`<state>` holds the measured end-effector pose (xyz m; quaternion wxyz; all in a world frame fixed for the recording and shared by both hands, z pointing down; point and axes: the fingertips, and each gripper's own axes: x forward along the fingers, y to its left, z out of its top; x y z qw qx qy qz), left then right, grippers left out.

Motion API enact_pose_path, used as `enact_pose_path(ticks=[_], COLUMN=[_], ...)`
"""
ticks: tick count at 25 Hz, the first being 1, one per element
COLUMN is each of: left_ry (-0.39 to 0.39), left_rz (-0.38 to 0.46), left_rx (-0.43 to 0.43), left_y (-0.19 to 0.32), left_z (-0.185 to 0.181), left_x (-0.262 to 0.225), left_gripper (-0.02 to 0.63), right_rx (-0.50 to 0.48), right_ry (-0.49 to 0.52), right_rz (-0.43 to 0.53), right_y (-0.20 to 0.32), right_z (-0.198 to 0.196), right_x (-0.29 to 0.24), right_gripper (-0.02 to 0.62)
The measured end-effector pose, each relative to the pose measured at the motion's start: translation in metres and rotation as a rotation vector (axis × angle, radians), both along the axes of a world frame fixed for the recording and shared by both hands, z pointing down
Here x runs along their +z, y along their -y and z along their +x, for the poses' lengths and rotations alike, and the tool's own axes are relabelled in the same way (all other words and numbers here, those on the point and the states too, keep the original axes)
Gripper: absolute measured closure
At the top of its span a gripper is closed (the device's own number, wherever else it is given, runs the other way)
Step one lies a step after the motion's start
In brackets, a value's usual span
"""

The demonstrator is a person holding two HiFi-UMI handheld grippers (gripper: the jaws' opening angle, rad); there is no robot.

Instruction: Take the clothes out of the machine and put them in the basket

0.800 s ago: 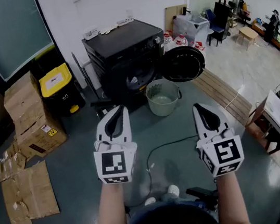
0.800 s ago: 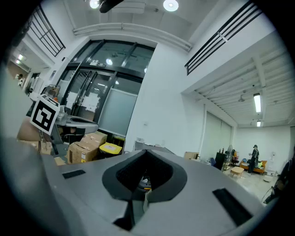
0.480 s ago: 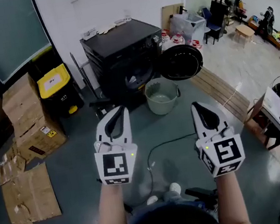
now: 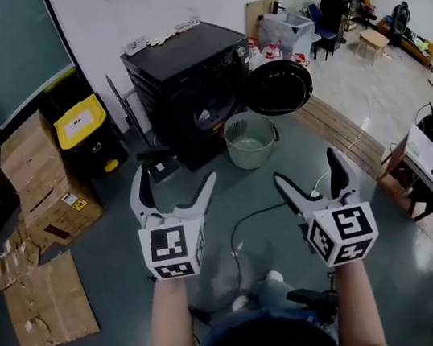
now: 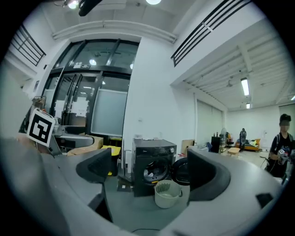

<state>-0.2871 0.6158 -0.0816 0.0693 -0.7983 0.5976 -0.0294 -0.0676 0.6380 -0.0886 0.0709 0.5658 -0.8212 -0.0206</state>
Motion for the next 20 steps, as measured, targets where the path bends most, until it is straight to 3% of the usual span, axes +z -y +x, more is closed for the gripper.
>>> enact_pose_path(ticks=[5,8,12,20], left_ry=[-0.010,-0.007,0.015,0.045], left_rz=[-0.011,-0.074,-0.082,-0.100], left_rx=[-0.002,0.005,-0.009,-0.038], left_y=[0.016,0.033,0.057,0.167], left_z=[-0.009,-0.005,-0.002,0.016], left_x=[-0.003,0.008,0.015,0.016], left_gripper=[0.086,0.087,0.087,0.087], right_rx=[0.009,0.019,0.006,-0.006], right_ry=[-0.027,-0.042,-0.022,0.003], right_rz=[-0.065,-0.058,-0.056,-0.095], right_y=[0.015,0.031,0.066,0.180], right_z=[0.002,0.010,0.015,0.041], right_x=[0.007,0.006,0.009,0.025], right_gripper=[0.112,0.112,0.112,0.112])
